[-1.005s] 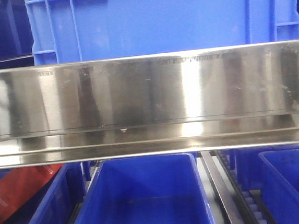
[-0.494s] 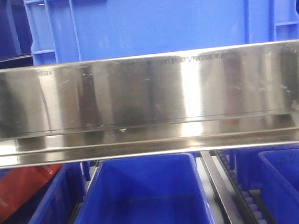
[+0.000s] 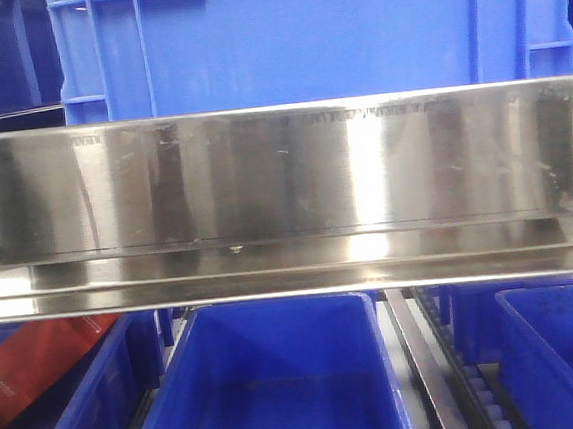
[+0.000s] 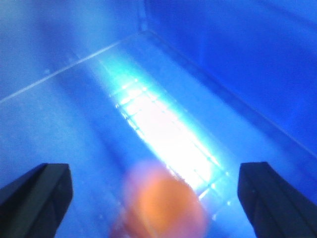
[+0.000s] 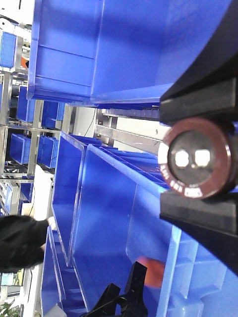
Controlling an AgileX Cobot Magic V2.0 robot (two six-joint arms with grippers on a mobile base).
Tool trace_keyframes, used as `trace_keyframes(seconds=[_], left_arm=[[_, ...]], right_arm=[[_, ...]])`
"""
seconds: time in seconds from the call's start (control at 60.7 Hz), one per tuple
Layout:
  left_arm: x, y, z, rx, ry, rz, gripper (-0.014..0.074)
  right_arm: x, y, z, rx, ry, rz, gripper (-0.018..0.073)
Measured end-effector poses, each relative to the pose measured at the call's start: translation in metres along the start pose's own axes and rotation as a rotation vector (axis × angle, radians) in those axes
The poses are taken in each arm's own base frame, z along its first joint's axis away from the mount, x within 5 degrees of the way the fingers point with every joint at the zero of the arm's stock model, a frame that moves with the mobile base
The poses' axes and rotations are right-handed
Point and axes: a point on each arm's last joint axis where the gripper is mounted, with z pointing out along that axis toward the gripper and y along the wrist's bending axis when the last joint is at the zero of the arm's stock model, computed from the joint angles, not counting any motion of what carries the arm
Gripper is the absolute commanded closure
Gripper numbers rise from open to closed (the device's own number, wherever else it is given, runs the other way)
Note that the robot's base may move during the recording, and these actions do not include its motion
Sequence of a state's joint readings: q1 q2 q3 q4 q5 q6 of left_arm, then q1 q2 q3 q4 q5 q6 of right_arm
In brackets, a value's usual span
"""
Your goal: Place cylindrical capacitor in blue bin on shelf
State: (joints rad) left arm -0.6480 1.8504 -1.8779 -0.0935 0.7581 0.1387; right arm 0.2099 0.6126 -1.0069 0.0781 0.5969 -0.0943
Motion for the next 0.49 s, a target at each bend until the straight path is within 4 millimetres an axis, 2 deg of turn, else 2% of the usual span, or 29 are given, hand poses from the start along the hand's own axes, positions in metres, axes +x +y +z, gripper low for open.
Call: trace_keyframes(seconds=[0.115,0.198,0.329,0.428,0.494], left_arm=[[-0.004,0.0,-0.009,-0.001,-0.018,0.001,0.0272],[-0.008,-0.001,-0.025,-0.001,-0.033,0.003,0.039],[-0.016,-0.003,-0.063,-0.003,-0.072,0.01,0.057],[-0.019,-0.004,-0.099,-0.016,-0.081,0.028,0.0699],[-0.019,-0.005,-0.124,-0.021,-0.079,0.036,0.0707]], right_arm=[[0.0,0.0,0.0,0.0,0.0,0.0,0.0702],[0.0,0.0,0.0,0.0,0.0,0.0,0.0702],[0.0,0.0,0.0,0.0,0.0,0.0,0.0702],[0.0,0.0,0.0,0.0,0.0,0.0,0.0702],[0.001,0.0,0.0,-0.001,0.007,0.001,0.0702]])
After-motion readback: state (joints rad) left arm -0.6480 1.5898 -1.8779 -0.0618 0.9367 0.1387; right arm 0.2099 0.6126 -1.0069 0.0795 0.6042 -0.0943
